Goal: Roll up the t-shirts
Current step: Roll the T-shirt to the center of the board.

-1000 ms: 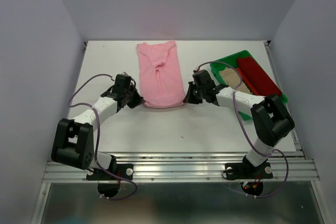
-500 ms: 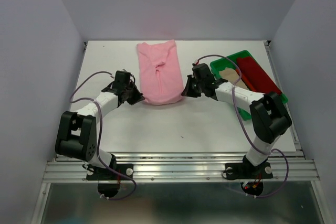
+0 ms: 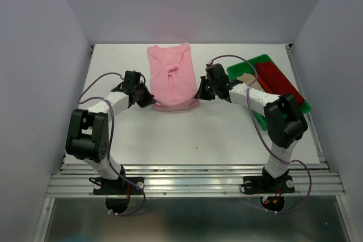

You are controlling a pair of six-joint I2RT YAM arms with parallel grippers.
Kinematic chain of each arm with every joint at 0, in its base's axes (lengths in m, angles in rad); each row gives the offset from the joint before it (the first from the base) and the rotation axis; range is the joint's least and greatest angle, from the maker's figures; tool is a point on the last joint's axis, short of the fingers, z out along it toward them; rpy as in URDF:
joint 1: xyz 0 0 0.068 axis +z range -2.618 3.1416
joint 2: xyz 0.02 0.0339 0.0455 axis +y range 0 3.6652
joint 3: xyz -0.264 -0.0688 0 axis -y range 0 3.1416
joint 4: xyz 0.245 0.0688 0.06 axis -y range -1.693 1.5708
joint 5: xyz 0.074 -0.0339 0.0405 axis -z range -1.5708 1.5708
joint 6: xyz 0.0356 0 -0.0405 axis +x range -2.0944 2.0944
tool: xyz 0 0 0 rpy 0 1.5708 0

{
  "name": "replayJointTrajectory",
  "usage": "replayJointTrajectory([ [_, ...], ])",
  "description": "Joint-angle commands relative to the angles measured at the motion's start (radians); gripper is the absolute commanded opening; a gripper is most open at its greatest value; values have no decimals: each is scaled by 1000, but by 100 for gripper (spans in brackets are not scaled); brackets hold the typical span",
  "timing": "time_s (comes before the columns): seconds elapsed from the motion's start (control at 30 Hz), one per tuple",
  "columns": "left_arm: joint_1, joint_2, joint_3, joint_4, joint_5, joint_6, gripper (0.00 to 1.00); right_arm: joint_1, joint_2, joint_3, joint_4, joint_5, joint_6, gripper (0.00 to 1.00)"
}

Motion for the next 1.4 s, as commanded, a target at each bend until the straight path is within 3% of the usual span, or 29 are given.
replayJointTrajectory([
  [0.0,14,15,57,17,13,22,0,-20,28,64,12,-7,-16,1],
  [0.47,47,114,129,34,22,45,4,-39,133,172,7,-15,-24,1],
  [0.67,48,148,170,32,14,59,17,-48,183,225,7,-9,-33,1],
  [0.83,48,138,193,9,-13,74,34,-57,222,273,9,-1,-38,2],
  [0.97,48,93,210,-17,-70,84,36,-57,251,305,6,0,-39,5],
  [1.03,48,53,213,-26,-102,90,36,-57,264,328,3,0,-38,15],
  [1.13,45,7,209,-31,-113,102,33,-57,269,345,-5,3,-33,32],
  [1.2,41,-19,203,-46,-122,108,27,-57,265,347,-7,5,-35,33],
  [1.23,37,-30,197,-45,-122,113,17,-57,257,344,-10,9,-38,33],
  [1.3,28,-48,178,-45,-127,117,5,-57,246,330,-11,13,-39,34],
  [1.37,24,-51,171,-43,-125,125,0,-57,222,313,-10,20,-41,37],
])
